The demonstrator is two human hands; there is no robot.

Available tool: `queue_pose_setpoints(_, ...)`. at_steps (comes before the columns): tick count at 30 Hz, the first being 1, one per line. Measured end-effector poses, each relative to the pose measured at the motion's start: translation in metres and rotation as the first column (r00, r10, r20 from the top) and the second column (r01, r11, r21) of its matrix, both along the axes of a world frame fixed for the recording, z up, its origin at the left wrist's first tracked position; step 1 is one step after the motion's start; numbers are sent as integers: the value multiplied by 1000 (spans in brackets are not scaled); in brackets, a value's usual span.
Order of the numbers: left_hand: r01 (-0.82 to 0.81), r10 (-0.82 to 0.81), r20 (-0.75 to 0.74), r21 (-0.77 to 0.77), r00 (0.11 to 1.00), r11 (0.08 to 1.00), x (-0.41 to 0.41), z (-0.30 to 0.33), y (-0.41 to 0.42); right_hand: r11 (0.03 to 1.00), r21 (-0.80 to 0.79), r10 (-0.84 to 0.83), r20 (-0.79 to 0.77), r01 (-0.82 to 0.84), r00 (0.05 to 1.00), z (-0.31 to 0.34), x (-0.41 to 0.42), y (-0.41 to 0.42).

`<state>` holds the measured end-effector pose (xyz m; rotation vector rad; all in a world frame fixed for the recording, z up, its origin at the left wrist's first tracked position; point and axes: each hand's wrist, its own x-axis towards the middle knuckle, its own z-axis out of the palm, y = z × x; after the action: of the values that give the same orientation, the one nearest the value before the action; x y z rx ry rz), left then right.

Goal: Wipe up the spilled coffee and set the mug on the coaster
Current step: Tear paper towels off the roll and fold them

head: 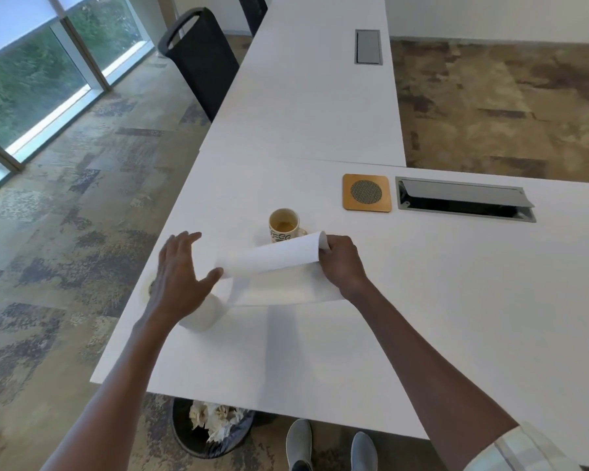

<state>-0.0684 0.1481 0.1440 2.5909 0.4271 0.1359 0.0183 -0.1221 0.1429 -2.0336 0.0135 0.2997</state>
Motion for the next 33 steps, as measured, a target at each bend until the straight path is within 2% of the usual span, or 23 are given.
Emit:
queue_pose_setpoints(2, -60, 79, 61, -265, 995, 962, 8, 8, -14, 991, 121, -42, -70, 51, 997, 4, 1, -10)
queue_pose_setpoints(3, -115, 147, 39, -434, 988, 894, 12, 14, -22, 982, 179, -51, -91, 67, 995, 7, 2, -15)
queue_pose_setpoints(5, -220, 249, -73, -742, 966, 633, 18, 26, -39, 957, 271, -72, -114, 101, 991, 11, 2, -25)
queue_pose_setpoints(6, -257, 266, -137, -829, 954, 496, 20, 31, -47, 945, 304, -86, -121, 119, 989, 13, 3, -30)
queue_pose_setpoints(7, -285, 264, -188, -872, 946, 398, 23, 35, -53, 934, 331, -97, -127, 135, 987, 14, 3, -34)
queue_pose_setpoints(8, -298, 241, -225, -893, 944, 337, 25, 37, -58, 923, 354, -107, -143, 152, 984, 15, 3, -38)
queue_pose_setpoints(10, -288, 154, -250, -902, 956, 323, 29, 37, -67, 906, 384, -115, -179, 177, 977, 15, 5, -46)
queue_pose_setpoints(12, -273, 96, -256, -877, 962, 395, 34, 35, -76, 898, 398, -114, -199, 187, 973, 12, 5, -55)
queue_pose_setpoints(14, -261, 87, -249, -851, 965, 455, 40, 33, -83, 889, 416, -108, -214, 191, 971, 11, 5, -65)
queue_pose_setpoints(18, -273, 127, -242, -832, 962, 483, 47, 32, -95, 892, 434, -46, -187, 124, 981, 11, 2, -86)
queue_pose_setpoints(22, -256, 114, -230, -851, 967, 459, 50, 33, -107, 895, 445, 66, -108, -12, 992, 18, 1, -104)
queue_pose_setpoints(23, -237, 98, -215, -873, 972, 427, 49, 36, -111, 901, 433, 90, -103, -37, 991, 22, 1, -107)
queue_pose_setpoints(25, -237, 100, -216, -923, 971, 303, 47, 42, -117, 901, 432, 92, -121, -31, 988, 29, 1, -113)
queue_pose_setpoints(27, -307, 95, -294, -929, 951, 204, 49, 46, -119, 908, 417, 84, -99, -35, 992, 34, 1, -116)
queue_pose_setpoints(31, -303, -68, -335, -909, 940, 288, 55, 45, -122, 884, 466, 19, -140, 49, 990, 39, 4, -119)
queue_pose_setpoints(33, -288, -36, -318, -897, 948, 334, 55, 43, -126, 861, 495, -44, -166, 121, 985, 37, 7, -119)
